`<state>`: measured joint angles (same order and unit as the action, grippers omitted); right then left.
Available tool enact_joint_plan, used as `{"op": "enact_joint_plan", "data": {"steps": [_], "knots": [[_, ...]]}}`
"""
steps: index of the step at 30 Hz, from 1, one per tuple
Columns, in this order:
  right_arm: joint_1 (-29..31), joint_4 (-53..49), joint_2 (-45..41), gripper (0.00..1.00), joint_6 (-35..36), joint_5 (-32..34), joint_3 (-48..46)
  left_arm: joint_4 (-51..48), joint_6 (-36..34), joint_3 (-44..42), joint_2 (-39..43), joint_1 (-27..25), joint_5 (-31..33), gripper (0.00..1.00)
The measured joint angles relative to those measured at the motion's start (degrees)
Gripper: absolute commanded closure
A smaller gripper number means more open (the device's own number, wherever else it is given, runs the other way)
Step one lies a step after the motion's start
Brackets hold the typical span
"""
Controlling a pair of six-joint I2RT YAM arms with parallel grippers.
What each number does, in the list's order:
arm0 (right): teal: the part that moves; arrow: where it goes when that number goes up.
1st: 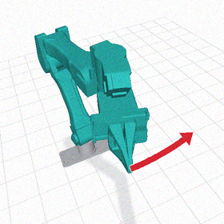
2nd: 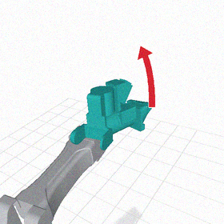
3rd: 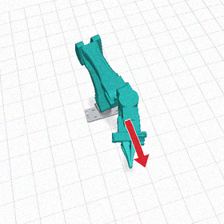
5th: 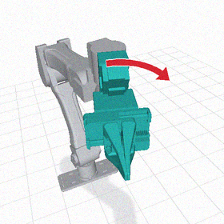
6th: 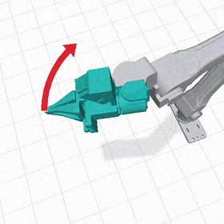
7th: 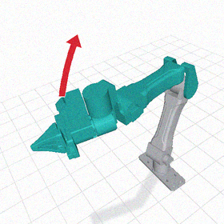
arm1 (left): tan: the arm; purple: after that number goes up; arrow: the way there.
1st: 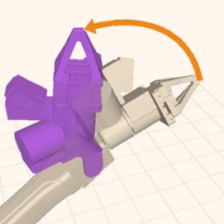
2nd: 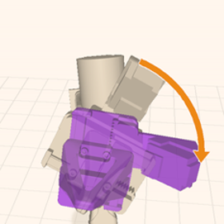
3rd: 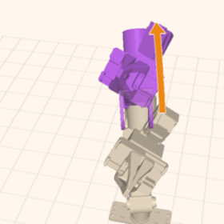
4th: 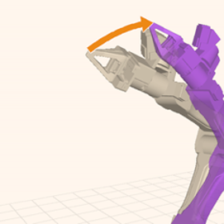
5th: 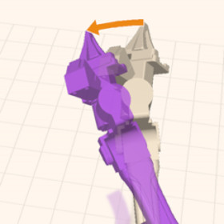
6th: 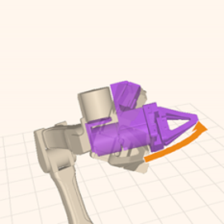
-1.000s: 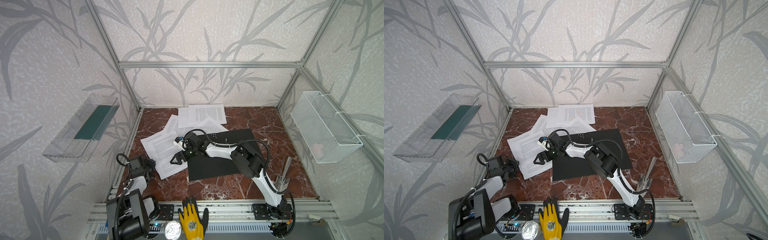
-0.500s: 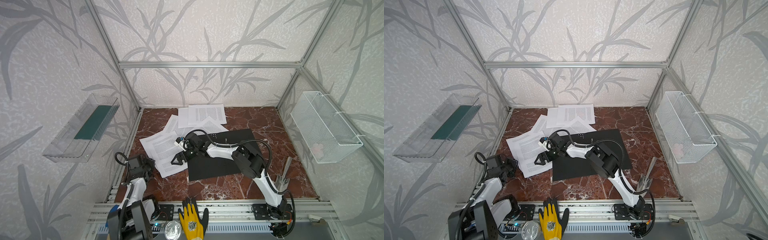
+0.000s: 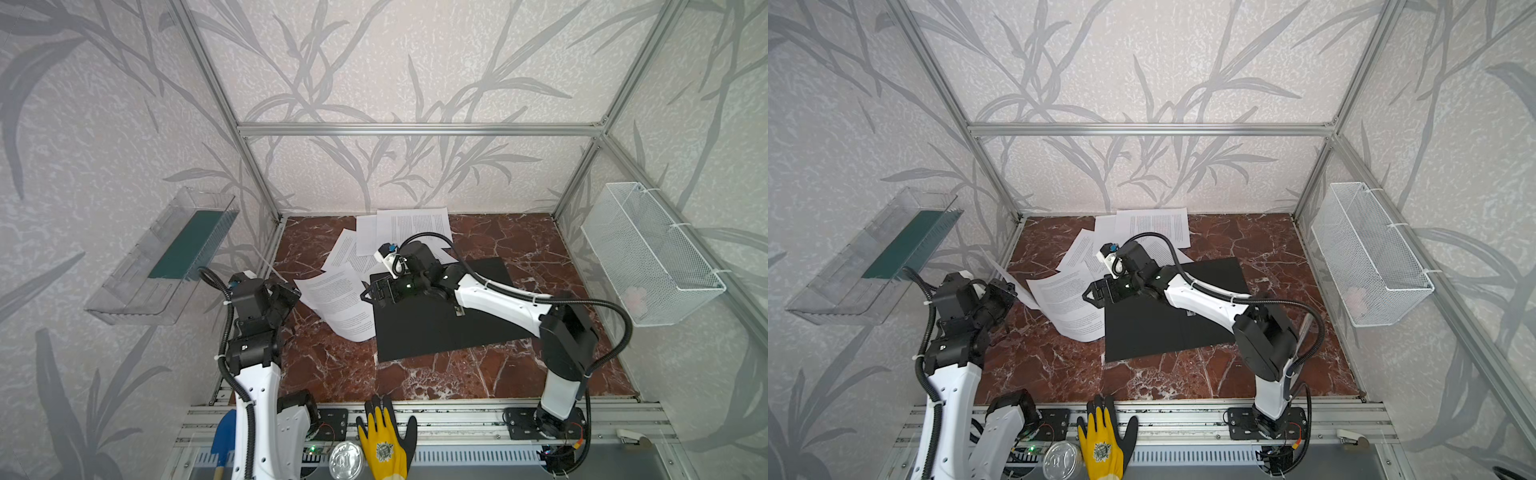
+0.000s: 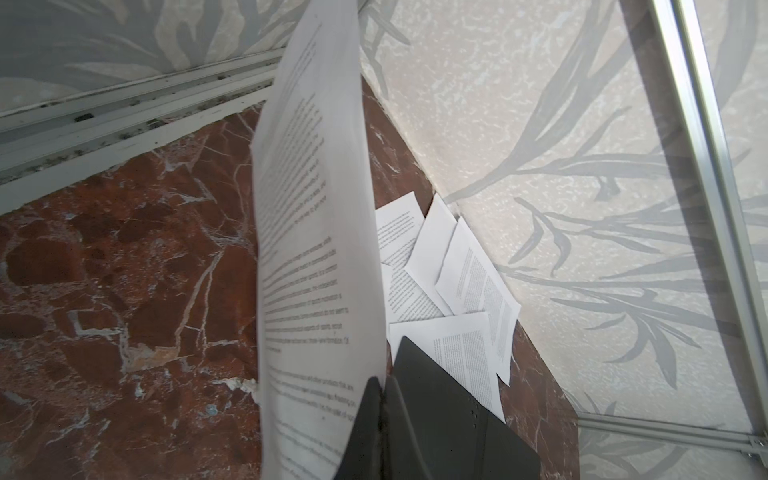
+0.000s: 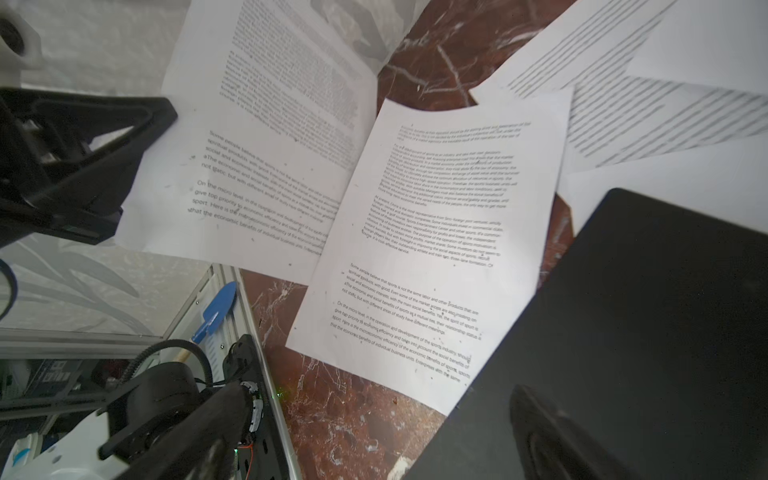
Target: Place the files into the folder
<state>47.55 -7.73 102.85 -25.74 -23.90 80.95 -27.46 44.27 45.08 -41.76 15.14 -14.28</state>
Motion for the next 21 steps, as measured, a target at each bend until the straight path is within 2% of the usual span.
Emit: {"op": "enact_joint_plan", "data": {"steps": [4,12,16,21], "knots": [[-4.52,-1.81,-6.69,0.01,-0.04,2.43,-3.26,-4.33,-2.49,7.52,-1.64,-9.33,3.8,1.0],[-18.45,-1.53,-21.9,0.01,-1.99,3.48,-19.47,-4.24,-5.73,18.75,-13.51,-34.8,12.41,1.0],[-24.96,-1.14,-28.04,0.01,-2.89,3.96,-29.09,-3.32,-6.8,24.09,-25.03,-48.0,17.44,1.0],[-32.87,-0.94,-30.93,0.01,-3.54,3.45,-34.77,-2.58,-9.29,41.51,-44.83,-62.79,20.61,1.0]]}}
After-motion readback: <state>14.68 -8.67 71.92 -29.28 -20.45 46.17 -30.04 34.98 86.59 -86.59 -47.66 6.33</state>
